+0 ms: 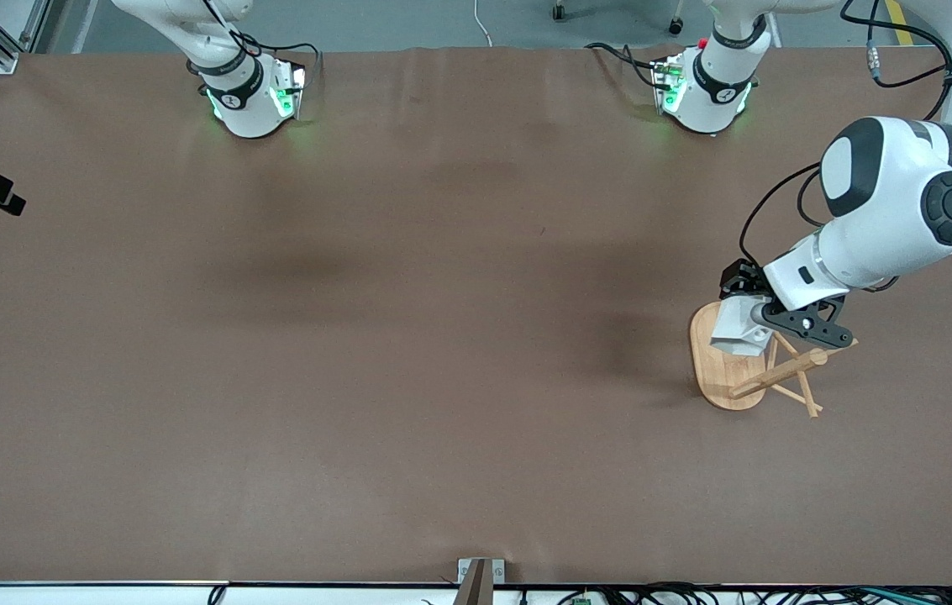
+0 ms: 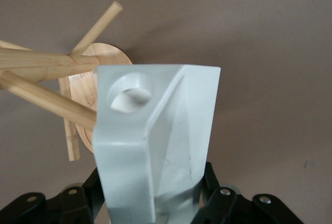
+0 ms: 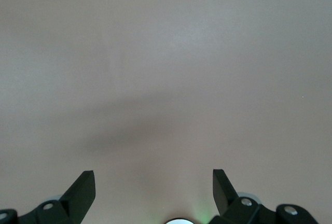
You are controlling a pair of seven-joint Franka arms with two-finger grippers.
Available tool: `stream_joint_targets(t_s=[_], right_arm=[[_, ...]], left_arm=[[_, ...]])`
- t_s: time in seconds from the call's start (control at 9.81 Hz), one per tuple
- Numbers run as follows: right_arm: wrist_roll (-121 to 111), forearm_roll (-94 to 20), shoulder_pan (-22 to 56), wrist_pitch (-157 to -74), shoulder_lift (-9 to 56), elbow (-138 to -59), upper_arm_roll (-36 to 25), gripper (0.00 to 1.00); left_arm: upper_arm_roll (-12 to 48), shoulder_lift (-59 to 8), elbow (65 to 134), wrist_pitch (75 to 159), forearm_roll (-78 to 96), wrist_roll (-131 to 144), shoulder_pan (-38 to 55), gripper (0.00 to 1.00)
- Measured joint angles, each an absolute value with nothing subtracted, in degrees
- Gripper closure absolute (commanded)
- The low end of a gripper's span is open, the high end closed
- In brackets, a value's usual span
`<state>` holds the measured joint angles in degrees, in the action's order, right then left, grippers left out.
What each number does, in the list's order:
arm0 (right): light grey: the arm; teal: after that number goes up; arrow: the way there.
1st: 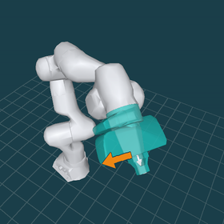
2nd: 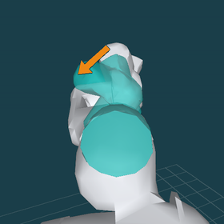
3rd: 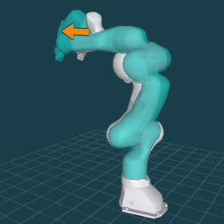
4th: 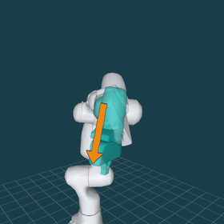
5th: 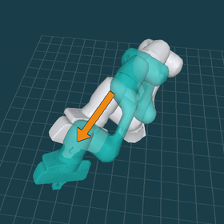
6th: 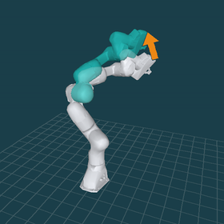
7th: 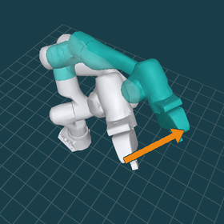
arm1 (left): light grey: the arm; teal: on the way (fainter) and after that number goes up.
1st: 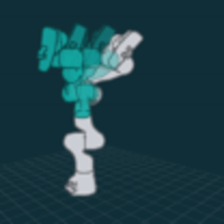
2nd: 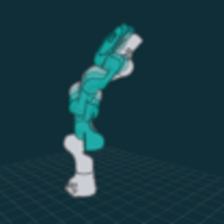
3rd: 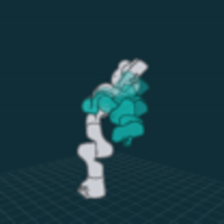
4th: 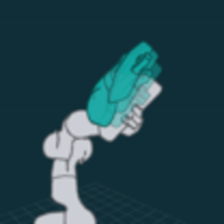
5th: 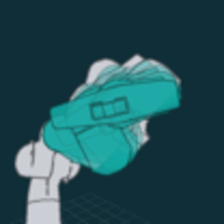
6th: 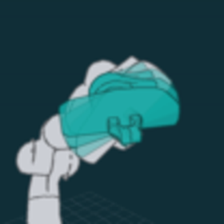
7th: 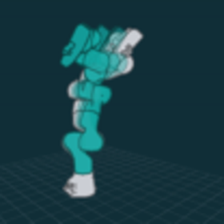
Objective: Hang cup on rack
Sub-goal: 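Lower the white cup with the left gripper onto a rack peg, then open the left gripper to release the cup on the peg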
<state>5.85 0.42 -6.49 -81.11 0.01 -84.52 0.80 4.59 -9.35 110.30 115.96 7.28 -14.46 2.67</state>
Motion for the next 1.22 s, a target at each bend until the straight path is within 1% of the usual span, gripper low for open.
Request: stream_joint_targets(t_s=[0.1,0.2,0.31,0.41,0.61,0.92,1.22], right_arm=[[5.9,0.4,-6.5,-81.1,0.0,-84.5,0.8,0.0],[5.9,0.4,-6.5,-81.1,0.0,-84.5,0.8,0.0],[5.9,0.4,-6.5,-81.1,0.0,-84.5,0.8,0.0],[5.8,0.4,-6.5,-81.1,0.0,-84.5,0.9,0.0],[5.8,0.4,-6.3,-81.2,0.0,-84.2,1.1,0.0],[5.8,0.4,-6.3,-81.3,0.0,-83.9,1.1,0.0],[5.8,0.3,-6.2,-83.8,0.0,-83.9,1.2,0.0]], left_arm=[[4.0,-9.7,110.4,116.6,7.3,-14.5,2.7,0.99],[3.6,-10.2,110.4,117.3,7.3,-14.5,2.7,0.92],[3.4,-10.8,110.5,118.1,7.3,-14.5,2.7,0.59],[3.4,-11.5,110.5,118.9,7.3,-14.5,2.7,0.01],[3.4,-12.3,110.5,120.5,7.3,-14.4,2.7,0.0],[3.2,-11.5,109.5,121.2,7.3,-9.2,2.6,0.0],[3.0,-8.4,107.4,117.7,7.3,-5.2,2.5,0.0]])
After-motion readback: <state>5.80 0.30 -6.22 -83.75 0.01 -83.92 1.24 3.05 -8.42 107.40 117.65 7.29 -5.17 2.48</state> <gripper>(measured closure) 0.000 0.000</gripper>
